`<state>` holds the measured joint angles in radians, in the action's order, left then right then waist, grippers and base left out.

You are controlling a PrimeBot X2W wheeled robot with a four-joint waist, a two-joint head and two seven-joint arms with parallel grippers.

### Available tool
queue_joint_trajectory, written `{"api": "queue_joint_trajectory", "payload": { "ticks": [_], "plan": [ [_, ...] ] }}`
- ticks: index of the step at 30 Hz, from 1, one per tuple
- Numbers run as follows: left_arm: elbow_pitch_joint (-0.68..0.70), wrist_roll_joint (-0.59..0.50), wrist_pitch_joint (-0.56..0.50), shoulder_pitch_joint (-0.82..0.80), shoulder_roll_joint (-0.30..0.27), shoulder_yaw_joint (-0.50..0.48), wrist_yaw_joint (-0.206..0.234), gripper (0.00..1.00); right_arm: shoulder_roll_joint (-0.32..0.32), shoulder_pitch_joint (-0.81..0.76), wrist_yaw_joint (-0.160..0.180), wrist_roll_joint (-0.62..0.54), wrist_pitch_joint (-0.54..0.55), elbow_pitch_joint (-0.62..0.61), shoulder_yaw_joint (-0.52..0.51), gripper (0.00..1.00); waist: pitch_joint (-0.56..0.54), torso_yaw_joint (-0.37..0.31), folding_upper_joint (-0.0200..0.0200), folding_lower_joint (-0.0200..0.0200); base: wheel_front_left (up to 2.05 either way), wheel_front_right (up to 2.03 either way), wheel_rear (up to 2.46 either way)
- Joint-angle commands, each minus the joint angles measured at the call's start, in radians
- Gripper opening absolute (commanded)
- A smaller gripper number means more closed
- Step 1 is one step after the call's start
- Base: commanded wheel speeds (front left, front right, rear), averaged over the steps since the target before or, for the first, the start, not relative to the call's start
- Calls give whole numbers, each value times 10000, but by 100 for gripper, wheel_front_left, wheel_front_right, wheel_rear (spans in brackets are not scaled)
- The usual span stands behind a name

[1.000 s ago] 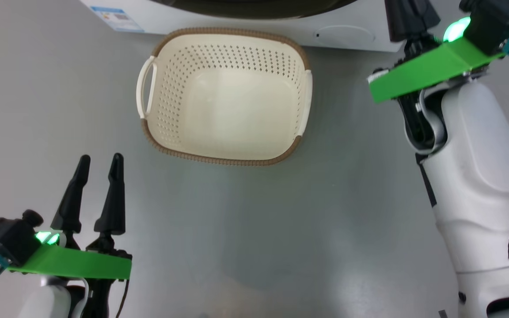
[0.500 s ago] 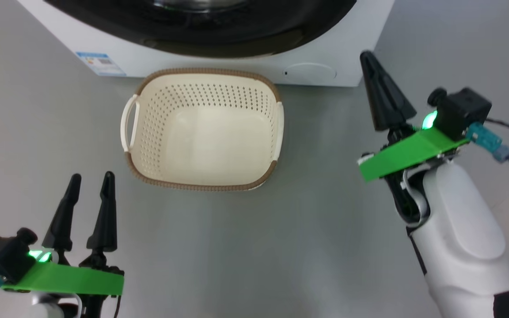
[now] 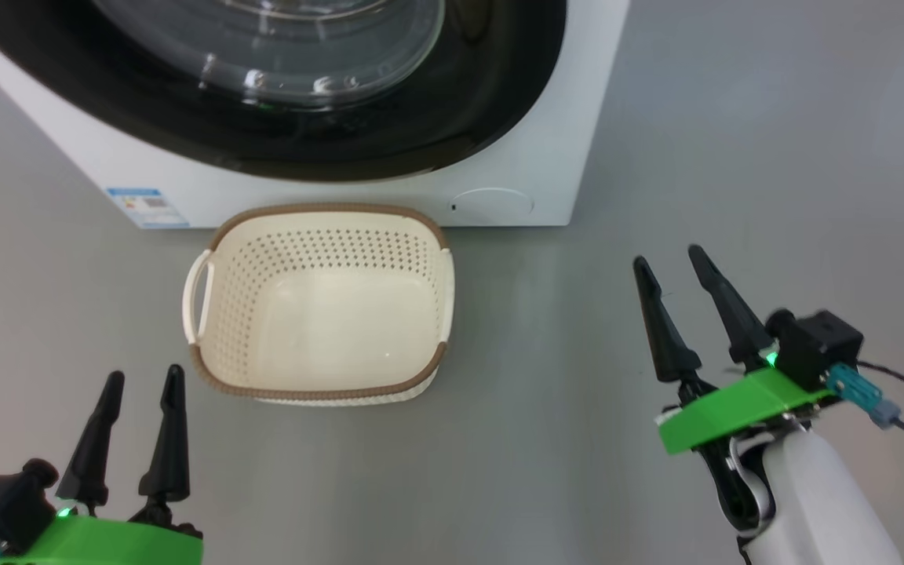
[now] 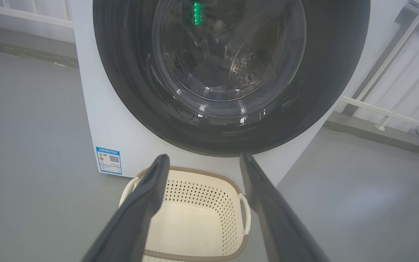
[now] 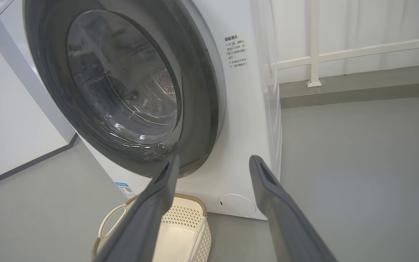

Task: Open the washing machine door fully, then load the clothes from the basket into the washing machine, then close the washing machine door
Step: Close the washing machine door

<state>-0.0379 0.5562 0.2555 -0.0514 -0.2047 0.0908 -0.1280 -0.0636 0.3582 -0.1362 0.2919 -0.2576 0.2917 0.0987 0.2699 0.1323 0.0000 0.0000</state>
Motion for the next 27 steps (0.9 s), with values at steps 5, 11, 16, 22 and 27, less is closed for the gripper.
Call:
{"api": "queue_joint_trajectory", "payload": {
  "ticks": [5, 11, 16, 22, 27],
  "plan": [
    [111, -362, 63, 120, -195, -574, -27, 100, 134, -919, 55, 73, -42, -634, -189, 100, -686, -694, 0, 0, 0, 0, 0],
    [78, -538, 63, 315, -96, -771, -27, 100, 134, -1813, 55, 446, -42, -938, -394, 100, -1029, -1007, 0, 0, 0, 0, 0],
    [15, -701, 63, 495, -10, -900, -27, 100, 134, -2225, 55, 566, -42, -1041, -369, 100, -1352, -1232, 0, 0, 0, 0, 0],
    [-105, -980, 63, 739, 201, -1038, -27, 100, 134, -2668, 55, 476, -42, -1132, -495, 100, -1755, -1347, 0, 0, 0, 0, 0],
    [-182, -1166, 63, 915, 313, -1148, -27, 100, 134, -3020, 55, 236, -42, -1297, -623, 100, -1959, -1363, 0, 0, 0, 0, 0]
  ]
}}
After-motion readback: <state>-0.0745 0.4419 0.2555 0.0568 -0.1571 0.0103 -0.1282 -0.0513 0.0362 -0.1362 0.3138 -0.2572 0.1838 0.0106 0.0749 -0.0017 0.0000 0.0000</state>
